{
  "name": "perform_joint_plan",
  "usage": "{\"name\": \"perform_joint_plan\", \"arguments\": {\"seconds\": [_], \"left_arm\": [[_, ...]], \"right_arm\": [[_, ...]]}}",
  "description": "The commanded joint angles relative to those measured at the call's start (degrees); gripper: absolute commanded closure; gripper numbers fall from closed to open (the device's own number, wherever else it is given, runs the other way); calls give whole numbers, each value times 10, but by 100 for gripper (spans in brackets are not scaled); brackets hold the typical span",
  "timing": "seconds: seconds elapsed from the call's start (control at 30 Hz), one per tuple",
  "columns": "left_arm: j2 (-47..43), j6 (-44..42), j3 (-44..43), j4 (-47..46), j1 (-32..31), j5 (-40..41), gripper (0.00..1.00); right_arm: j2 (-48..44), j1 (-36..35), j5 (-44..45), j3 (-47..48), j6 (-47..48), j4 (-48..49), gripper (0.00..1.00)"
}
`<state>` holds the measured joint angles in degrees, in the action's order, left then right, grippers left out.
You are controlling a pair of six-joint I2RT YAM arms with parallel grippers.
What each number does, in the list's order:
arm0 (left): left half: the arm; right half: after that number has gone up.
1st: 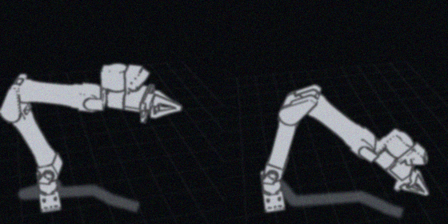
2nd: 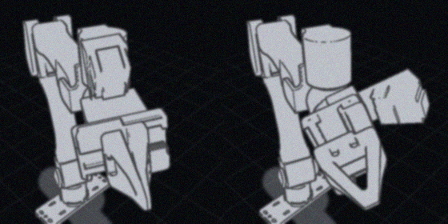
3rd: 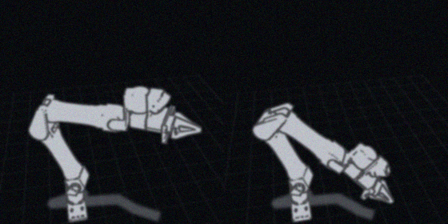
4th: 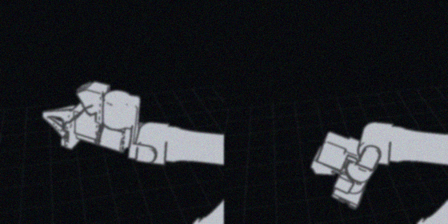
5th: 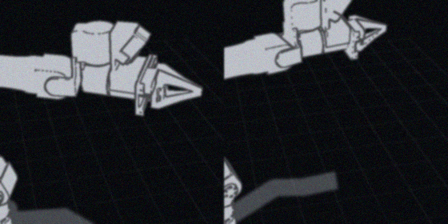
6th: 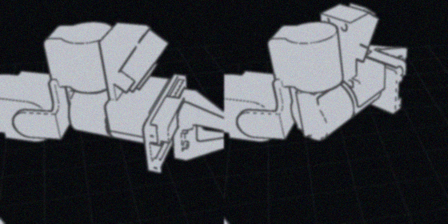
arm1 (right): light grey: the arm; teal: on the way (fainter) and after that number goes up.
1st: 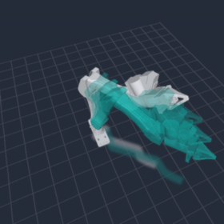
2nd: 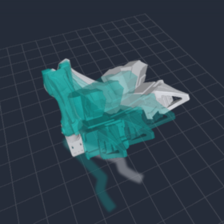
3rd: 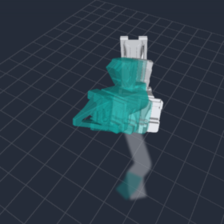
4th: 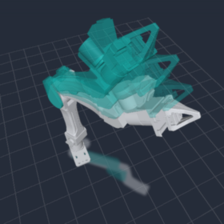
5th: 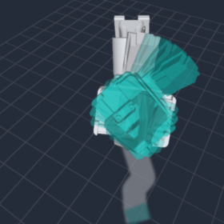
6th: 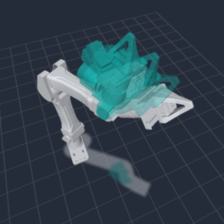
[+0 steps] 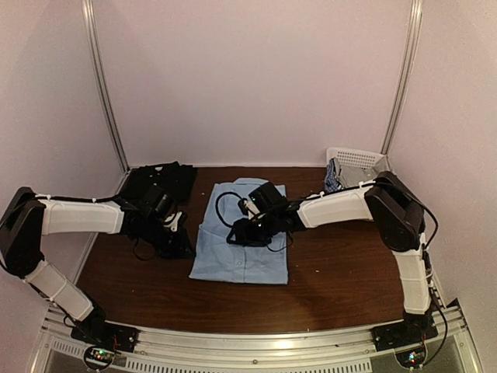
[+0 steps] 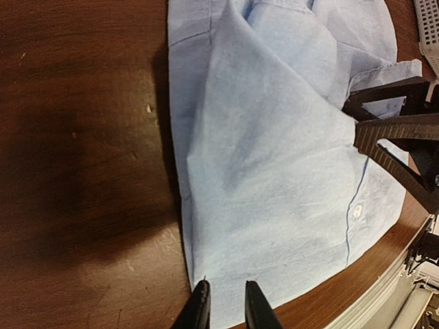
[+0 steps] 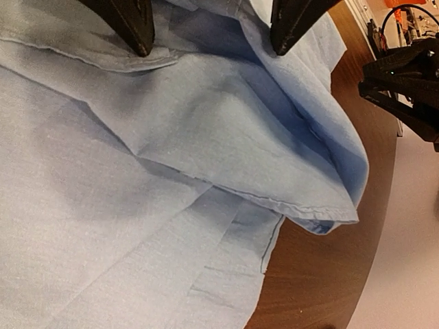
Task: Fold and stack the long sleeve shirts
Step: Adjust the 2/3-rectangle-folded shirt at the center of the board.
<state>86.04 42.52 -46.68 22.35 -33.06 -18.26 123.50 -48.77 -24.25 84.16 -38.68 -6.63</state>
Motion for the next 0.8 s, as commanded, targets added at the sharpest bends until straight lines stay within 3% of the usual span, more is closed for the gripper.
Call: {"name": "perform_joint_plan", "arguments": {"seconds": [0.0, 0.27, 0.5, 0.77], "left_arm": [[10, -10, -22, -7, 2, -9, 81], [22, -14, -37, -10, 2, -12, 82], [33, -17, -47, -12, 2, -16, 82], [40, -20, -47, -12, 2, -18, 82]], "right_arm": [[22, -7, -25, 20, -4, 20, 40], [40, -4, 3, 80, 2, 6, 42], [74, 2, 6, 141, 14, -27, 50], [81, 1, 137, 181, 94, -125, 46]]}}
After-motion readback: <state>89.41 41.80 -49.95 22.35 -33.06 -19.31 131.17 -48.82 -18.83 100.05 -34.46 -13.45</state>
